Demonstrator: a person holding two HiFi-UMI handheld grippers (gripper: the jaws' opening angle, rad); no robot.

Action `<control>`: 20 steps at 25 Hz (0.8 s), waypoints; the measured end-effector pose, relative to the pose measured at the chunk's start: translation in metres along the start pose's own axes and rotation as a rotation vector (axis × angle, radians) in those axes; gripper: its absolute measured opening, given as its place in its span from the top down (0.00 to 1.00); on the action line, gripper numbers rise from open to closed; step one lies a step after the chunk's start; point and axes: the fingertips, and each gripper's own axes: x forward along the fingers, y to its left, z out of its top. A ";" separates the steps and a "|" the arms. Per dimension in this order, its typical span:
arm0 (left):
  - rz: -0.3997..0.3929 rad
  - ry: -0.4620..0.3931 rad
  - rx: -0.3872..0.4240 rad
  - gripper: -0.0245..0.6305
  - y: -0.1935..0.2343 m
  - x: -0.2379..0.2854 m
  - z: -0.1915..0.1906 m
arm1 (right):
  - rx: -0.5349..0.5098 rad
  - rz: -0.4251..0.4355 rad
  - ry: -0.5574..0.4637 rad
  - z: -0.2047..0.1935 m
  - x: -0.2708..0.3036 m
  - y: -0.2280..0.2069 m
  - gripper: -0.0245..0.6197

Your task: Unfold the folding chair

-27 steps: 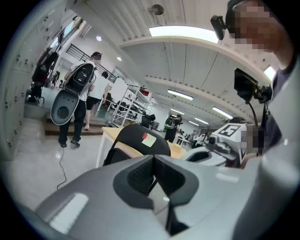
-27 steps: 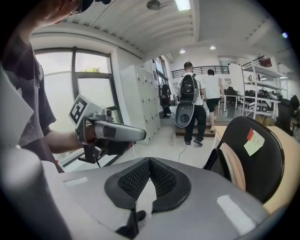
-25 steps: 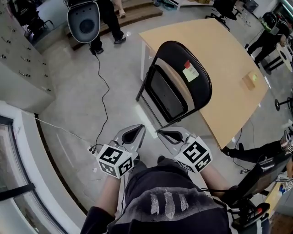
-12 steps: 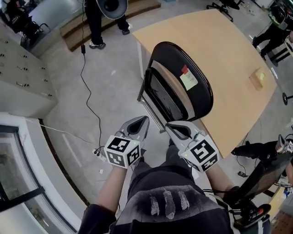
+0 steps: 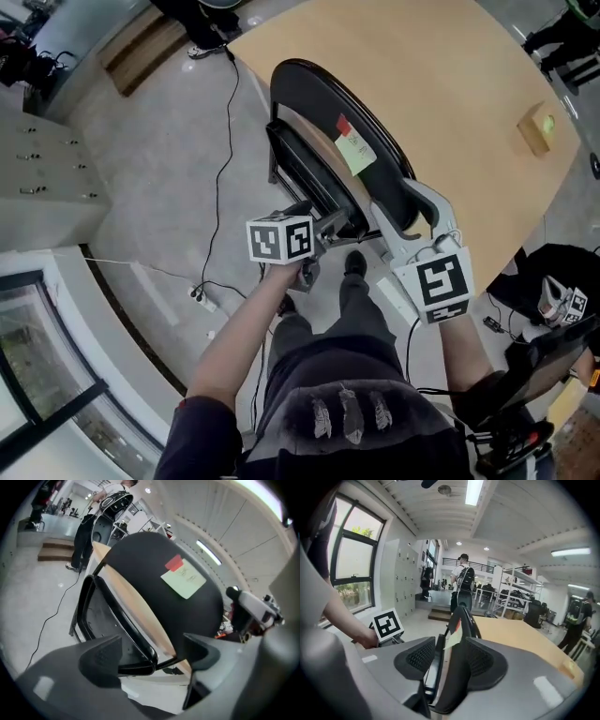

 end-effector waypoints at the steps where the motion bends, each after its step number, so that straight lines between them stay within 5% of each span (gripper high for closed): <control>1: 0.002 0.028 -0.023 0.36 0.003 0.015 -0.001 | -0.009 -0.037 0.012 -0.004 0.001 -0.008 0.63; 3: 0.026 0.074 -0.047 0.34 0.012 0.041 -0.002 | -0.040 -0.093 0.024 -0.009 0.005 -0.021 0.59; 6: 0.103 0.125 -0.040 0.33 0.026 0.071 -0.008 | -0.087 -0.134 0.031 -0.011 0.004 -0.029 0.68; 9: 0.146 0.152 -0.048 0.33 0.038 0.088 -0.015 | -0.070 -0.170 0.043 -0.016 -0.001 -0.036 0.59; 12: 0.162 0.149 -0.088 0.34 0.049 0.101 -0.021 | -0.079 -0.118 0.126 -0.034 0.015 -0.039 0.54; 18: 0.020 0.177 -0.284 0.46 0.049 0.122 -0.029 | -0.093 -0.125 0.188 -0.051 0.047 -0.051 0.59; 20: -0.015 0.190 -0.289 0.51 0.044 0.123 -0.028 | -0.090 -0.160 0.180 -0.052 0.048 -0.054 0.60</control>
